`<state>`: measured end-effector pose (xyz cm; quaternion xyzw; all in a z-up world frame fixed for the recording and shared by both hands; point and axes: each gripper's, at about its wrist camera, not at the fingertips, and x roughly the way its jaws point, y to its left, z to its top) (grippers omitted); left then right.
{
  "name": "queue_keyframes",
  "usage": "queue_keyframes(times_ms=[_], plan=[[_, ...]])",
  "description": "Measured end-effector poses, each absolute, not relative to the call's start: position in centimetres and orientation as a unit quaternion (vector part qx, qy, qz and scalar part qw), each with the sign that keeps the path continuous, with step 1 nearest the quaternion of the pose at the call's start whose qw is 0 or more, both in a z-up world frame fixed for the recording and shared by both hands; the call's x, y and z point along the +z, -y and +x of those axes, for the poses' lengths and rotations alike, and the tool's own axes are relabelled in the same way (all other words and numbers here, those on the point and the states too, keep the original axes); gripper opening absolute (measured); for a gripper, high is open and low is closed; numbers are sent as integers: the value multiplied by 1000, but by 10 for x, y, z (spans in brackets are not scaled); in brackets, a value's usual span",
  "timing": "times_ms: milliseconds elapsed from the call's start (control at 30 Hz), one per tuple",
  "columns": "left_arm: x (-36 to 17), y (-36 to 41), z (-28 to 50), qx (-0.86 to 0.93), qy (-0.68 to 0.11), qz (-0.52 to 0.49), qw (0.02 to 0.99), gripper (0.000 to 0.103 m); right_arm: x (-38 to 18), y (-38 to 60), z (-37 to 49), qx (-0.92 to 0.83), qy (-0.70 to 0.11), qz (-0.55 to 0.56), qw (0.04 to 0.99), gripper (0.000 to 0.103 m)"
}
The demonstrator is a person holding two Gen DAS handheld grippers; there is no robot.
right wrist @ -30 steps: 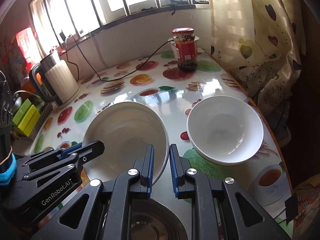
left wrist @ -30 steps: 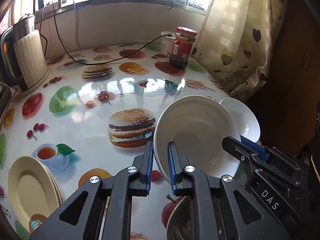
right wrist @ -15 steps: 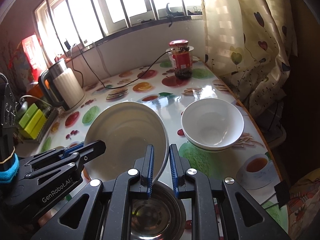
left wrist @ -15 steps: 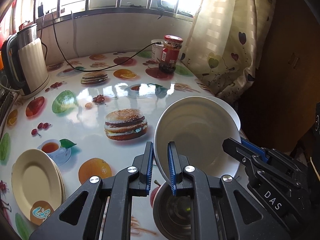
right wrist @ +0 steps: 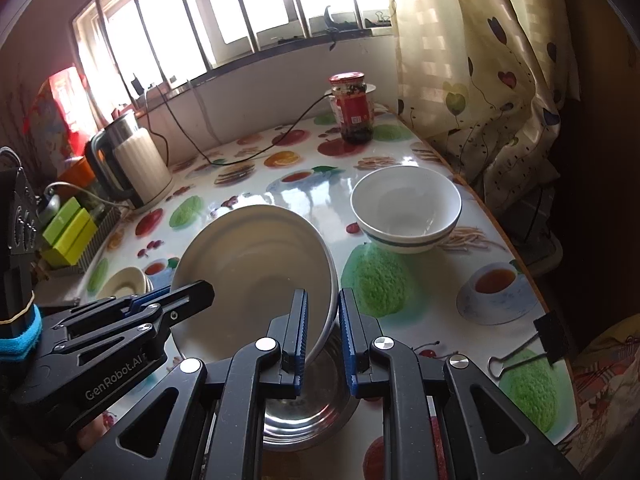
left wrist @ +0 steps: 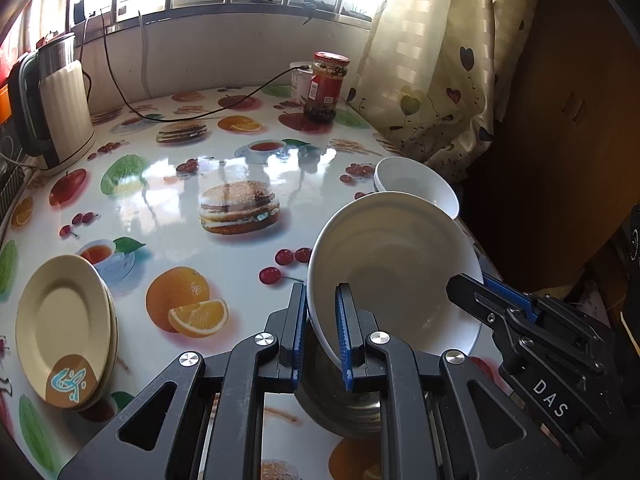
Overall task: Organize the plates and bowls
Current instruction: 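Lift the white bowl and carry it over the steel bowl, then lower the white bowl into the steel bowl and open the left gripper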
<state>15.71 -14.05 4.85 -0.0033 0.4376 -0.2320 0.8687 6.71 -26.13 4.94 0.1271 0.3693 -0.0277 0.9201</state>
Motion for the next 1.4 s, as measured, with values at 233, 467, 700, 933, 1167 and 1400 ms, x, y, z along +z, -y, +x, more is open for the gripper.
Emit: queue_keyframes(times_ms=[233,467,700,933,1167,1400], plan=[[37,140,148,-235,-456,-2,858,15,35,260,56,-30,-383,138,913,16],[31,141,144,-233,-464,2,855,15,27,259,50,-30,-393,141,908,16],[23,142,143,-231,-477,4,848,15,18,259,49,-30,-404,146,903,16],[24,142,142,-230,-475,6,850,15,17,260,48,-29,-406,148,902,16],[23,141,142,-232,-476,2,848,15,17,260,48,-29,-406,146,902,17],[22,140,142,-232,-478,-1,847,15,17,260,48,-29,-406,148,902,18]])
